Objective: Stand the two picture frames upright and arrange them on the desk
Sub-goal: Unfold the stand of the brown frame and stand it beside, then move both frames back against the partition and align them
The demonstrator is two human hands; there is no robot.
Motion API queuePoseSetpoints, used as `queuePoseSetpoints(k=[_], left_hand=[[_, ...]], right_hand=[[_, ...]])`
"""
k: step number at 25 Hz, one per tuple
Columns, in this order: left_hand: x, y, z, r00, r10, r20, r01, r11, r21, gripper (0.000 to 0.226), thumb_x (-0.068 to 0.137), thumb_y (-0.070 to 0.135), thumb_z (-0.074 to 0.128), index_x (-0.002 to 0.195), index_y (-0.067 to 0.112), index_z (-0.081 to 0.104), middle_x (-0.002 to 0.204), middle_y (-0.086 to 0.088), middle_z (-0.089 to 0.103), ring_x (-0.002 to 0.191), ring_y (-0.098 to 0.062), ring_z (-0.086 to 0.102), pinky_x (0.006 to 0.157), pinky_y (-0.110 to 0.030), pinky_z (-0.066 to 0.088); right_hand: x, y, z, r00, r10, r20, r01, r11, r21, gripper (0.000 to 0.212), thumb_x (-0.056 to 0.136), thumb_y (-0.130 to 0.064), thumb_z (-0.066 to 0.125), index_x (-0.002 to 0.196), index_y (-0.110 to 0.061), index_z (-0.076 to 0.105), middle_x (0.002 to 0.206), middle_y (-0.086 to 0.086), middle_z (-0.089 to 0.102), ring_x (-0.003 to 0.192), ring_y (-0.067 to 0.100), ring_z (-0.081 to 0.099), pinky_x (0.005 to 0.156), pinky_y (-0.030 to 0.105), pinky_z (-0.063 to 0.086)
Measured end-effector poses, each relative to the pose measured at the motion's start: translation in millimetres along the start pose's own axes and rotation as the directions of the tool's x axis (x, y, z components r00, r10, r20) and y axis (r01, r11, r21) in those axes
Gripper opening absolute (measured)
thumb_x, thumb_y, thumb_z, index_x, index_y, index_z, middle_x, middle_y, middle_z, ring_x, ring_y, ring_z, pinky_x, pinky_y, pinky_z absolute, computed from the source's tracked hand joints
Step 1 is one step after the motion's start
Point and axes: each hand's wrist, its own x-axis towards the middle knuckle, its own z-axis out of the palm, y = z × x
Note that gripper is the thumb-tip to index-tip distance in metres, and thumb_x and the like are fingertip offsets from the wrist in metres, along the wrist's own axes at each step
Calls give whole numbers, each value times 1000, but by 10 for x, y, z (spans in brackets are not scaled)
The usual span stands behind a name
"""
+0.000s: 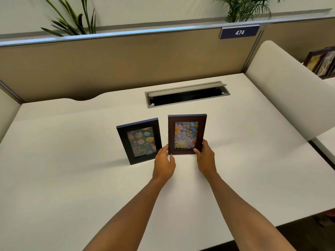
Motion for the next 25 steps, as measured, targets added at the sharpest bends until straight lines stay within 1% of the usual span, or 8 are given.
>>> queuePoseSetpoints(k=[6,9,11,13,16,18,21,25], left_hand=[[-72,-48,-37,999,-11,-38,12,999,34,45,100,14,53,144,16,48,145,-4,53,129,-22,53,104,-29,43],[-116,-101,-101,996,1,-92,5,998,60,39,98,14,56,137,15,53,138,-4,58,123,-21,57,101,-29,46],[-153,-155,-171,990,11,-144,-4,999,53,32,97,14,58,128,14,58,128,-3,62,115,-21,60,92,-24,48],[-202,-214,-256,975,15,-220,-8,999,32,22,93,13,63,115,13,61,114,-3,63,102,-20,62,81,-18,47],[-261,-267,-398,911,-72,-405,57,997,-49,20,87,13,69,94,18,52,95,2,54,84,-18,57,66,-18,46],[-270,-298,-514,839,-167,-517,127,985,-113,28,84,14,72,92,17,44,96,1,48,83,-21,54,67,-25,46],[-217,-389,-677,794,-218,-568,167,976,-141,38,84,14,74,108,9,45,113,-6,46,98,-26,54,76,-29,45],[-161,-465,-803,845,-234,-481,137,964,-229,52,91,13,69,136,13,42,141,-7,45,122,-25,52,90,-24,42]], right_hand=[[-137,36,73,999,28,-21,-28,1000,10,50,100,-22,57,146,-12,40,147,8,50,134,25,49,112,41,43],[-296,24,154,983,50,-175,-51,999,-4,58,98,-22,61,148,-17,31,153,4,39,140,22,40,112,33,36],[-411,19,209,954,-10,-301,-19,995,-96,56,97,-21,62,145,-16,34,151,6,39,138,24,41,113,37,37],[-516,13,276,947,-80,-310,16,979,-201,53,96,-22,63,142,-15,39,148,7,43,135,25,44,112,38,37],[-635,-21,400,978,-124,-166,78,962,-260,48,95,-24,64,139,-16,45,145,8,49,132,25,48,110,37,38],[-708,-56,496,984,-173,-40,156,949,-273,45,97,-24,62,138,-14,47,143,9,52,130,26,50,110,39,41],[-792,-140,640,963,-209,171,249,933,-259,44,99,-24,58,141,-16,46,145,7,51,133,24,50,111,31,37],[-836,-302,852,914,-150,377,243,946,-213,62,101,-23,54,154,-21,23,162,0,27,148,19,30,118,30,25]])
